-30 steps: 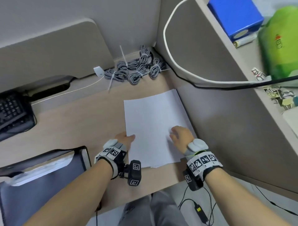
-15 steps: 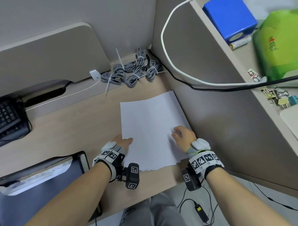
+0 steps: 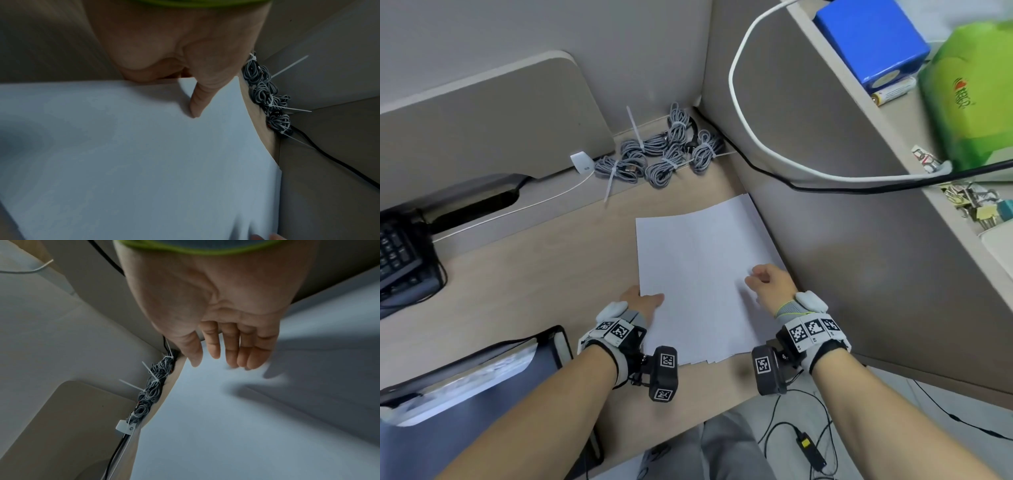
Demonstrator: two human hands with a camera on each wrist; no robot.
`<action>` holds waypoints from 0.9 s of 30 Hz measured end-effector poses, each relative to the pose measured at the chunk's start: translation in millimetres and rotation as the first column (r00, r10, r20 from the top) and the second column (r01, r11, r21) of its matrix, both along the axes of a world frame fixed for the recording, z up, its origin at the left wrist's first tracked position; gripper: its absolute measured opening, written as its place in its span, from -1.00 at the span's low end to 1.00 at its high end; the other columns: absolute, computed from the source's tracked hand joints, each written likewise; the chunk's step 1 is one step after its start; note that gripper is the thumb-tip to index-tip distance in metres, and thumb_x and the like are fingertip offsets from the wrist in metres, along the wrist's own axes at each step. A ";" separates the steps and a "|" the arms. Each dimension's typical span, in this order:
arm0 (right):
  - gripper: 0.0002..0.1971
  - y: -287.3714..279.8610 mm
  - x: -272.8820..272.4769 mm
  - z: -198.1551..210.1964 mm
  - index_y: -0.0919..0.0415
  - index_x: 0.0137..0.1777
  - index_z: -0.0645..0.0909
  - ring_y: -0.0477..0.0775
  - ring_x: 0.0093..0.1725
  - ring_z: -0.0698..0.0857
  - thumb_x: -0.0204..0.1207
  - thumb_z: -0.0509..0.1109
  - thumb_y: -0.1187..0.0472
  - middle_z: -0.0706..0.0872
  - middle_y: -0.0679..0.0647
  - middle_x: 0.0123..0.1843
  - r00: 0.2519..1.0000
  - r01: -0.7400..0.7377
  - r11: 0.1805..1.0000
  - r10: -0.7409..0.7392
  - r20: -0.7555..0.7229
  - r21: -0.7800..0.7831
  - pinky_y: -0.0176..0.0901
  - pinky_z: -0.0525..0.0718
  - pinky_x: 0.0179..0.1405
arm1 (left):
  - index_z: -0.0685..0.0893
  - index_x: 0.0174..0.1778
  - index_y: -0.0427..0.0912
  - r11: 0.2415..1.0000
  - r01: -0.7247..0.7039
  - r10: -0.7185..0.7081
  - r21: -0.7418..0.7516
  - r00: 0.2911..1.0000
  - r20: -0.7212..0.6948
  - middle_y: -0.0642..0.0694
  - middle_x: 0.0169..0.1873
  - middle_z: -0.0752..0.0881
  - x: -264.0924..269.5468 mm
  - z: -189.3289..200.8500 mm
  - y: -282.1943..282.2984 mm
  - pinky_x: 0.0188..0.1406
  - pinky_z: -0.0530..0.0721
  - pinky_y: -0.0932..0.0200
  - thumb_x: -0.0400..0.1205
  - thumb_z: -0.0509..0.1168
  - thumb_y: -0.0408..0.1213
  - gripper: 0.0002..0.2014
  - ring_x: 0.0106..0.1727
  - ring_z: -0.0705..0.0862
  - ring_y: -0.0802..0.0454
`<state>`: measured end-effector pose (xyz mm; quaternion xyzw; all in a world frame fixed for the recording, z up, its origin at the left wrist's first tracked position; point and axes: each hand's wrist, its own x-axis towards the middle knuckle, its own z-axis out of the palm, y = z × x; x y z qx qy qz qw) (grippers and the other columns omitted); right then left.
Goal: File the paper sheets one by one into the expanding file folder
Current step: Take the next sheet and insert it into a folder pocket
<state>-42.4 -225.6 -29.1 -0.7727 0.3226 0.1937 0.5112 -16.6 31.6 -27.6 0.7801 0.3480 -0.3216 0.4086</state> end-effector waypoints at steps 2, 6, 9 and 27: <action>-0.74 1.0 0.7 -1.2 0.21 0.19 0.62 0.14 -0.01 0.68 0.50 0.43 0.24 0.71 0.17 0.13 0.999 0.017 0.999 -0.016 0.027 -0.031 0.17 0.71 0.13 | 0.61 0.32 -0.34 0.999 -0.039 0.039 -0.033 0.999 0.011 -0.21 0.19 0.72 0.3 -2.2 2.1 0.19 0.64 0.01 0.57 0.42 -0.30 -0.60 0.17 0.71 -0.22; -0.71 8.0 2.4 -1.3 0.22 0.17 0.65 0.16 -0.05 0.70 0.46 0.48 0.22 0.73 0.17 0.12 1.000 0.018 1.000 -0.017 -0.019 0.002 0.12 0.69 0.13 | 0.64 0.29 -0.36 0.997 -0.054 0.056 -0.057 0.998 0.035 -0.27 0.11 0.76 -1.0 -14.2 5.9 0.22 0.68 -0.21 0.49 0.42 -0.39 -0.58 0.09 0.75 -0.25; -0.66 15.3 5.3 -1.0 0.20 0.19 0.67 0.17 0.11 0.73 0.41 0.52 0.16 0.74 0.12 0.13 0.998 0.024 0.999 -0.022 -0.059 0.041 0.18 0.68 0.24 | 0.56 0.33 -0.46 1.000 -0.022 0.022 -0.017 0.999 0.039 -0.35 0.18 0.70 1.8 -8.5 3.4 0.28 0.64 -0.17 0.51 0.31 -0.56 -0.57 0.18 0.69 -0.28; -0.63 35.0 12.4 74.6 0.21 -0.24 0.50 0.09 -0.31 0.57 0.12 0.62 0.11 0.58 0.05 -0.31 0.996 -0.060 0.998 0.060 0.069 0.002 0.10 0.63 -0.20 | 0.55 -0.29 -0.32 1.000 -0.007 0.001 0.025 0.968 0.250 -0.13 -0.42 0.52 16.5 63.8 21.7 -0.40 0.51 0.19 0.53 0.22 -0.68 -0.81 -0.30 0.51 -0.10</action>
